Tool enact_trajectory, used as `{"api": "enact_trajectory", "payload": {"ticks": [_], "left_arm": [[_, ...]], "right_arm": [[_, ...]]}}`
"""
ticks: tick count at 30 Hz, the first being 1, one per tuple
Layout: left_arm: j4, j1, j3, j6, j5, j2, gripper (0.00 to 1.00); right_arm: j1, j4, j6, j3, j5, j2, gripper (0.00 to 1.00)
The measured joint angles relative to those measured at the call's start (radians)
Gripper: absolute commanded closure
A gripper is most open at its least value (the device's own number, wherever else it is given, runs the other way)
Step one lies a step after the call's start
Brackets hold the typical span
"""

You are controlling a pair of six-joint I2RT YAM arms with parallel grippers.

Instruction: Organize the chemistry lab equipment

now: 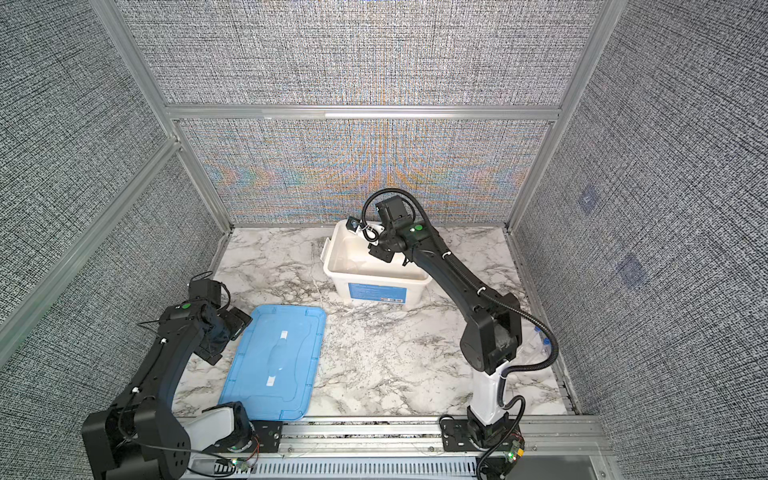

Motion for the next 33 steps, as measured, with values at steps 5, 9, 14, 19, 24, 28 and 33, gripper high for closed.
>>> {"api": "enact_trajectory", "payload": {"ticks": [5, 9, 14, 19, 24, 28, 33], "left_arm": [[-0.012, 0.046, 0.004, 0.011, 0.021, 0.05, 0.01], [-0.01, 0.076, -0.01, 0.013, 0.049, 0.059, 0.02], [-0.008, 0.099, -0.034, 0.009, 0.079, 0.048, 0.02], [0.011, 0.103, -0.022, -0.006, 0.097, 0.018, 0.02], [0.039, 0.103, -0.046, -0.01, 0.105, 0.041, 0.06], [0.067, 0.103, -0.054, -0.009, 0.151, 0.091, 0.11], [0.075, 0.103, -0.047, 0.013, 0.187, 0.135, 0.15]], "right_arm": [[0.058, -0.048, -0.017, -0.031, -0.059, -0.08, 0.68], [0.117, -0.079, -0.084, -0.064, -0.122, -0.136, 0.66], [0.278, -0.08, -0.177, -0.149, -0.169, -0.149, 0.62], [0.459, -0.085, -0.219, -0.151, -0.116, -0.071, 0.55], [0.565, -0.04, -0.216, -0.234, -0.13, -0.003, 0.45], [0.612, 0.114, -0.173, -0.418, -0.19, -0.017, 0.45], [0.646, 0.37, -0.128, -0.626, -0.217, -0.047, 0.45]]}}
